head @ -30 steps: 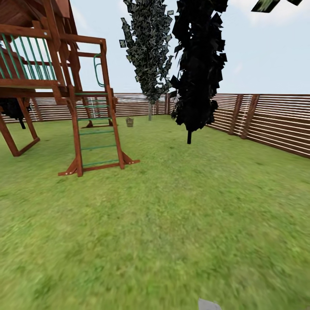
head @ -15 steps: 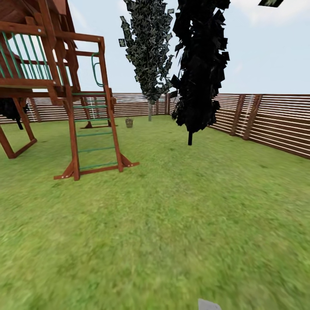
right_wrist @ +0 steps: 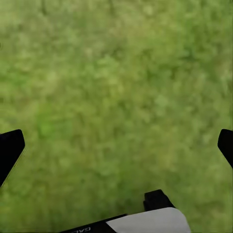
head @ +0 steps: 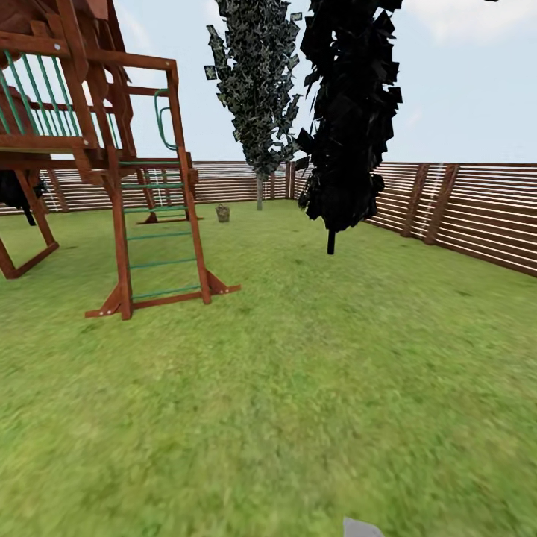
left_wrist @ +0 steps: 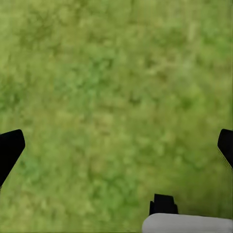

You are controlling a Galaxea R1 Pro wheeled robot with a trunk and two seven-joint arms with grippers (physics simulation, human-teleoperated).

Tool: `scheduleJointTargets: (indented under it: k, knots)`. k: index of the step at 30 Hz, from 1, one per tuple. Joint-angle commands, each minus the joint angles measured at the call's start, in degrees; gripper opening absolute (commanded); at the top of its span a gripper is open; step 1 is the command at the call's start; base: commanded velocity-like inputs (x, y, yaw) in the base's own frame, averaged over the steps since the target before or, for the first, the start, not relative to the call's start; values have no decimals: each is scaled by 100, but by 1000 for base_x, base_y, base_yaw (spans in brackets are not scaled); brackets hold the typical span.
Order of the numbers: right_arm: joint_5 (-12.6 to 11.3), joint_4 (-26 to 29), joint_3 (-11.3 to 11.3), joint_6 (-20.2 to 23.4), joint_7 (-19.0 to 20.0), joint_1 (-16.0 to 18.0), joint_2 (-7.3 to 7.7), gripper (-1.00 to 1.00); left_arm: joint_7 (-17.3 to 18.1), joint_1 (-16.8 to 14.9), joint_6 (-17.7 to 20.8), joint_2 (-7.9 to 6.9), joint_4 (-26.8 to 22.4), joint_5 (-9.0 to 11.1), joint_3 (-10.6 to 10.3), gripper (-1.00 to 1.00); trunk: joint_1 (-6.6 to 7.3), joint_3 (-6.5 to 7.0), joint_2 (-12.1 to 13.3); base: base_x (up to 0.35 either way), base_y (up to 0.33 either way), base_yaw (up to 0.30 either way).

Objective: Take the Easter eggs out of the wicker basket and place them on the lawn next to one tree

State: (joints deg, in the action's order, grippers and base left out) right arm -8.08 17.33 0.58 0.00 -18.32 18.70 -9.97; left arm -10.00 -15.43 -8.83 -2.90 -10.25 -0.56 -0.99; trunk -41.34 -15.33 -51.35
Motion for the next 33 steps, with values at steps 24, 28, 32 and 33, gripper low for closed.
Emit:
scheduleJointTargets:
  k: [24, 28, 32, 33]
  knots:
    - [-97, 7, 11, 1, -14, 2, -2, 100, -20, -4, -23, 0, 5, -6, -10, 100, -4, -53, -4, 331, 0, 0]
    - [-77, 7, 5, 8, -16, 2, -2, 100, -20, -4, -23, -3, 5, -6, -7, 100, -4, -53, -4, 330, 0, 0]
    - [-72, 7, 4, 5, -14, 2, -2, 100, -20, -4, -23, -4, 5, -6, -8, 100, -4, -53, -4, 330, 0, 0]
    - [-72, 7, 4, 5, -14, 2, -2, 100, -20, -4, -23, -4, 5, -6, -7, 100, -4, -53, -4, 329, 0, 0]
